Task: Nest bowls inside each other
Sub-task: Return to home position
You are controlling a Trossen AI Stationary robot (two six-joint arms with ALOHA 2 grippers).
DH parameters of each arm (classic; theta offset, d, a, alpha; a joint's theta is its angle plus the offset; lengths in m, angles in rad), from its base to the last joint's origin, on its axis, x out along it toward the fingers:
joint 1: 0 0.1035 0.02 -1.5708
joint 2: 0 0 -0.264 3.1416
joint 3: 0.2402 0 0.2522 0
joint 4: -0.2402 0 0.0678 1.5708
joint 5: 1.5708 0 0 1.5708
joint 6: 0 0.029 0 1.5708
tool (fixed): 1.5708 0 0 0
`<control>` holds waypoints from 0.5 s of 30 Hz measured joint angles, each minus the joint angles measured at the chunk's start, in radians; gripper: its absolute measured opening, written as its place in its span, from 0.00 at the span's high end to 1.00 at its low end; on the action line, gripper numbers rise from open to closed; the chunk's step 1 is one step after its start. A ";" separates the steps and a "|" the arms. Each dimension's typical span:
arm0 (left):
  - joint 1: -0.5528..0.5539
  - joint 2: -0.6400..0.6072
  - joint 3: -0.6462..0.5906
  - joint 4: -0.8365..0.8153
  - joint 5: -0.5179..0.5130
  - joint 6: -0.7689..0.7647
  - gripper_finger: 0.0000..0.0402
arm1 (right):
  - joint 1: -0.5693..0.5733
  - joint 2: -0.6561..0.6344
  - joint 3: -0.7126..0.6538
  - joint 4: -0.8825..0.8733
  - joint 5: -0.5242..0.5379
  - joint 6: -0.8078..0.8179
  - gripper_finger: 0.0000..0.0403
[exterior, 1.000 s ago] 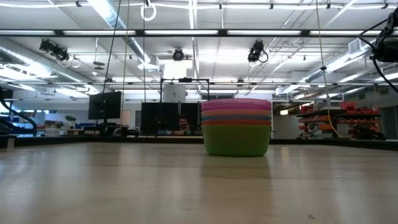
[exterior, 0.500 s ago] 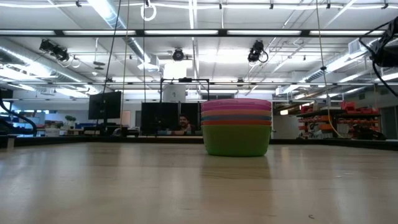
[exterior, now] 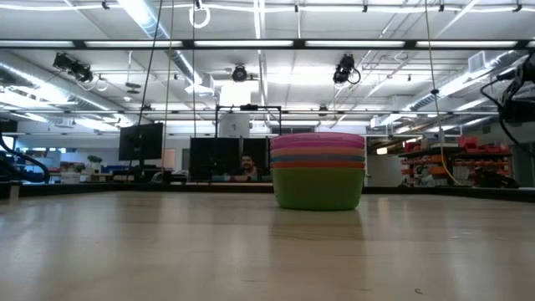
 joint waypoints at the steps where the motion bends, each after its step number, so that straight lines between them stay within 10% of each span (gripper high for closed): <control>1: 0.000 -0.020 -0.005 -0.003 0.001 0.000 0.87 | 0.000 -0.013 0.000 -0.008 -0.007 -0.003 0.74; 15: 0.073 -0.283 -0.155 0.001 0.000 -0.024 0.85 | 0.000 -0.190 0.000 -0.121 -0.013 0.000 0.74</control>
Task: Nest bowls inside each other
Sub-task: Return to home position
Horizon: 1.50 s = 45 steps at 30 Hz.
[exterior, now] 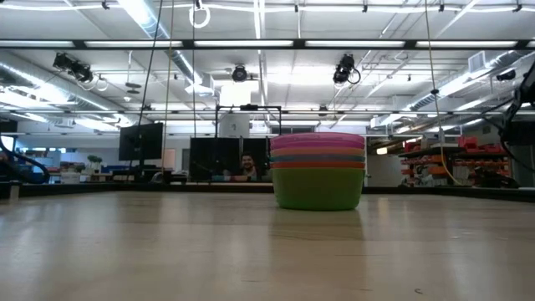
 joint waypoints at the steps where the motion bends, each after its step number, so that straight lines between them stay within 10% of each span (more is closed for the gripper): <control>1: 0.007 -0.019 -0.014 -0.001 0.000 -0.010 0.85 | 0.000 -0.012 0.000 -0.011 0.000 0.003 0.74; 25: 0.045 -0.442 -0.211 -0.024 0.000 -0.009 0.87 | 0.000 -0.072 0.004 -0.055 0.000 0.014 0.74; 45: 0.045 -0.562 -0.224 -0.118 0.007 -0.007 0.86 | 0.000 -0.072 0.004 -0.055 0.126 -0.048 0.74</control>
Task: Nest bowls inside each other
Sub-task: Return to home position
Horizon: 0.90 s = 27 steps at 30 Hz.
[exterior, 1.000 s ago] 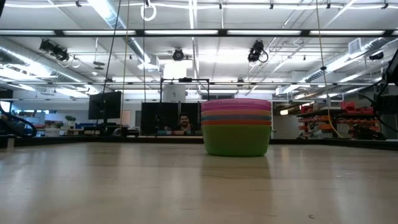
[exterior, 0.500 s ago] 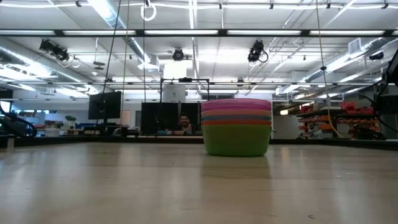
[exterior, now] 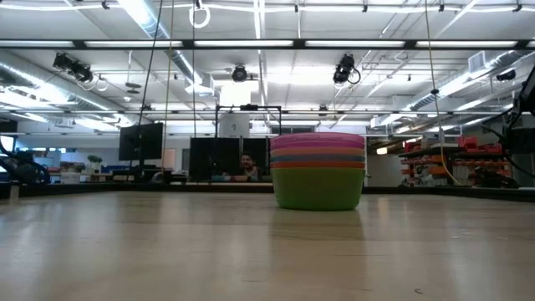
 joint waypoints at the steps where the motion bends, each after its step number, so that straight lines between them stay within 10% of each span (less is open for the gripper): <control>1: 0.000 0.001 0.000 0.001 0.008 0.000 0.87 | 0.000 0.000 -0.004 0.003 0.000 0.006 0.74; 27: 0.000 0.001 -0.171 0.194 0.111 -0.050 0.87 | 0.000 0.000 -0.319 0.462 -0.334 0.063 0.74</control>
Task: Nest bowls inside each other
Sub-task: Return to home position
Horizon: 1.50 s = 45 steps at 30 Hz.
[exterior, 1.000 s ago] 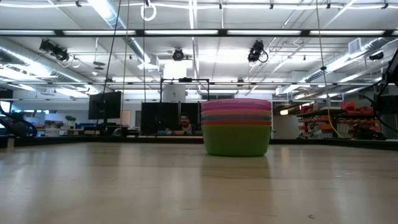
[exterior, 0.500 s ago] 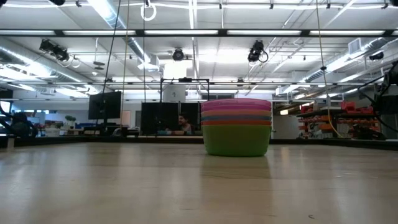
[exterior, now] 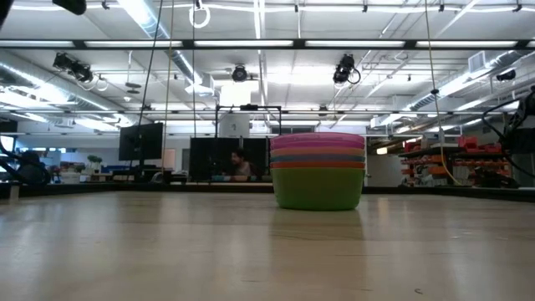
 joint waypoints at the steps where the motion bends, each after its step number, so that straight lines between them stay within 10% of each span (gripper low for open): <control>1: 0.000 0.000 -0.007 0.006 0.004 -0.004 0.87 | 0.000 0.000 -0.006 0.006 -0.014 -0.002 0.74; 34: 0.000 0.000 -0.088 -0.071 0.052 -0.059 0.85 | 0.000 0.000 -0.090 0.027 -0.059 -0.035 0.74; 45: 0.000 0.000 -0.088 -0.332 -0.052 -0.113 0.86 | 0.000 0.000 -0.090 -0.138 -0.059 -0.028 0.74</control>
